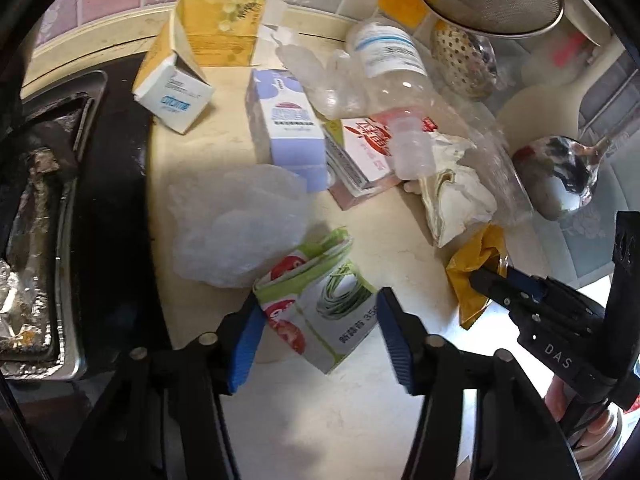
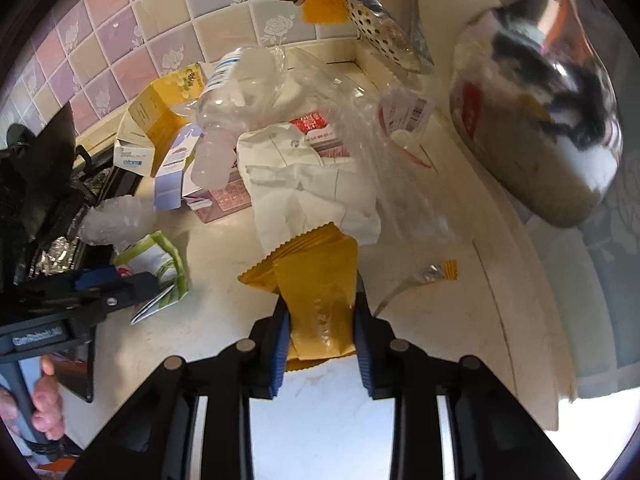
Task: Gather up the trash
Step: 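Grasp the yellow snack bag with the right gripper while the left grasps the green-and-white packet, then carry the yellow bag and green packet down over the trash bin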
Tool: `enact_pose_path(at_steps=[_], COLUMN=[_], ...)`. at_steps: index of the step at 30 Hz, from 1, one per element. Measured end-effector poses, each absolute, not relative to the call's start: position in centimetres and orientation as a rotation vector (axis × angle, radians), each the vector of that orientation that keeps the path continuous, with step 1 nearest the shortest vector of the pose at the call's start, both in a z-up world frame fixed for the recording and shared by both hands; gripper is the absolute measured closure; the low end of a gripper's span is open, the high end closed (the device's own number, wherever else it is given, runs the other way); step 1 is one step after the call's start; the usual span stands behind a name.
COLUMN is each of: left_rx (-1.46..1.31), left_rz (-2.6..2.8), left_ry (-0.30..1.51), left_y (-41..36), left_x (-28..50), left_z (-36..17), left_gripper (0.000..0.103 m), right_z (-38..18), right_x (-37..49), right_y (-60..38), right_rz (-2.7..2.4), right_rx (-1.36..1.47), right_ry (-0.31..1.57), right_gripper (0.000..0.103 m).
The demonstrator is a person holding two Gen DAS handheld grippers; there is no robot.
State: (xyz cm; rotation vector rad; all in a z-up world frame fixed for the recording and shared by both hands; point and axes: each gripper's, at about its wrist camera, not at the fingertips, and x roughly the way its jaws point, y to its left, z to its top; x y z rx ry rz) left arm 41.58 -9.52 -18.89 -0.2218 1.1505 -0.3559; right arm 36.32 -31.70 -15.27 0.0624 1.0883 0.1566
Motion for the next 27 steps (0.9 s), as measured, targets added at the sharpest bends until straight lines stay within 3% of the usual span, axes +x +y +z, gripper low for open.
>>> enact_pose_path(at_steps=[2,4,6,7,15,27], left_rx=[-0.225,-0.225,-0.232,-0.231,-0.132,-0.049], left_rz=[-0.368,-0.374,-0.388,-0.393,-0.384,-0.420], left_ry=[1.145,1.141,1.149,1.155,1.089,1.019], left_y=[-9.8,-10.0,-10.2,-10.5,-13.0,-12.6], left_x=[41.6,41.8,42.1,42.2,40.3,33.7], left_z=[-19.0,-19.2,-19.6,-19.9,-18.7,-13.4], left_gripper=[0.054,0.062,0.085,0.090,0.100,0.101], right_z=[-15.3,-15.4,-15.4,-15.4,-15.1,-12.6], right_x=[35.9,35.6,35.3,35.2,34.0,29.7], right_y=[-31.8,-31.7,-31.8,-31.8,-31.4,-30.3], right_rz=[0.163,0.165,0.167,0.169,0.180,0.183], right_rx=[0.077,0.082,0.087,0.091,0.121,0.193], right_ry=[1.091,1.093,1.093,1.094,1.096,1.068], right_gripper=[0.075,0.075,0.076,0.076,0.079,0.084])
